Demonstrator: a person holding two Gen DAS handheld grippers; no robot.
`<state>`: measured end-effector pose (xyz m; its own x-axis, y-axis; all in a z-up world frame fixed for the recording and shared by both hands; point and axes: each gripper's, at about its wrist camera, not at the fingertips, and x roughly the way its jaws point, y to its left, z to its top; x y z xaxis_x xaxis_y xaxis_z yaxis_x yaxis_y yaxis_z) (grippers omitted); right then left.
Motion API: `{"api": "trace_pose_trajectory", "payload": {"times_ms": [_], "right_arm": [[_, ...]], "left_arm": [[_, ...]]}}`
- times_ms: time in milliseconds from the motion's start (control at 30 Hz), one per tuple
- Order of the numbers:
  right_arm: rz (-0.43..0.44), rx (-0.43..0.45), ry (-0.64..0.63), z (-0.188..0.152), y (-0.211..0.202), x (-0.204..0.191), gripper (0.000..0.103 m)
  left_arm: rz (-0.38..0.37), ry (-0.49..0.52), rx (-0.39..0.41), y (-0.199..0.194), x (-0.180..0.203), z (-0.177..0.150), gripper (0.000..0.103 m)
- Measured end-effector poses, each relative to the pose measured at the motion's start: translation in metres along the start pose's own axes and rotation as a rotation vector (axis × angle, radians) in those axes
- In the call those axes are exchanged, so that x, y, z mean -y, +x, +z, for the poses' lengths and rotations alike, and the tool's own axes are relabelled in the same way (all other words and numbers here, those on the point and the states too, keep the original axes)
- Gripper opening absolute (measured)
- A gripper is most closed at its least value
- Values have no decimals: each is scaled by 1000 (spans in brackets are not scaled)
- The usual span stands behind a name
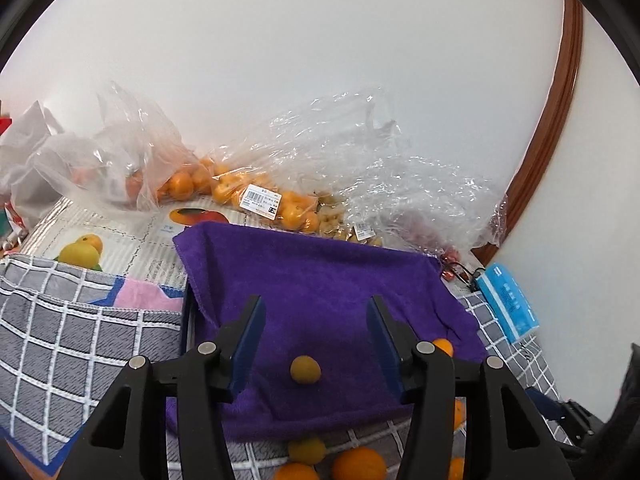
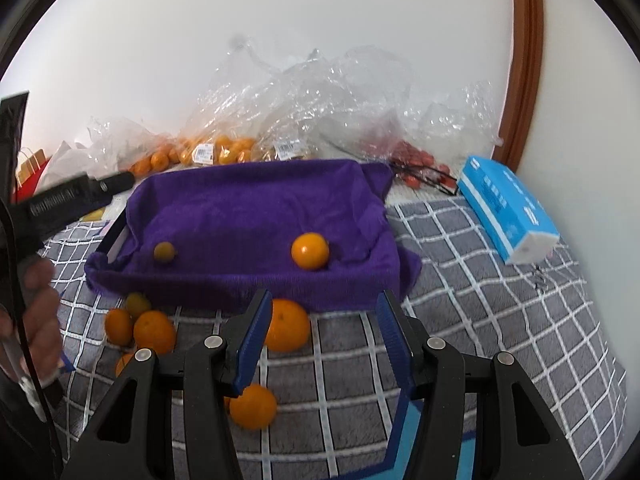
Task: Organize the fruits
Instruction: 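Withdraw both tools from the towel back toward the loose fruits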
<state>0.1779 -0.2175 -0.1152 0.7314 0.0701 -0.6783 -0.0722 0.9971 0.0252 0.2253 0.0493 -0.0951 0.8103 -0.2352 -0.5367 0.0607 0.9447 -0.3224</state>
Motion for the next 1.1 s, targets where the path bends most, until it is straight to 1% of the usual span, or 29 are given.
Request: {"api": "trace_pose_trajectory", "payload": {"times_ms": [100,167,400,500,600,767,867,933,1000,1033,1100], "right_arm": [[10,-10,9,-5,2,0,54],[25,-22,18,-8,3,-1,54],[64,-33,25,-20,2,-6,54],[83,-44,21,-28,1,-8,54],[106,-61,19,-34,1,-10,53],[169,-90,29,-47,2,-15,48],[199,-110,18,-53,4,-21,47],[198,-122,8,-56,7,-24,43],[197,-133,3,-59,8,-27,31],[194,-133,3,-59,9,-27,29],[198,-130,14,-59,9,-25,28]], "left_arm": [[58,41,16,-12,-1,-4,51],[90,53,5,-16,-6,-8,51],[165,22,-53,-34,-38,-36,51],[153,-7,-86,-41,-48,-50,51],[151,-11,-103,-46,-52,-62,51],[146,-18,-123,-44,-54,-77,51],[126,-24,-120,-44,-55,-87,51],[122,-27,-112,-45,-56,-92,51],[117,-36,-117,-45,-59,-94,51],[113,-39,-120,-45,-60,-94,51],[106,-48,-111,-47,-62,-95,51]]}}
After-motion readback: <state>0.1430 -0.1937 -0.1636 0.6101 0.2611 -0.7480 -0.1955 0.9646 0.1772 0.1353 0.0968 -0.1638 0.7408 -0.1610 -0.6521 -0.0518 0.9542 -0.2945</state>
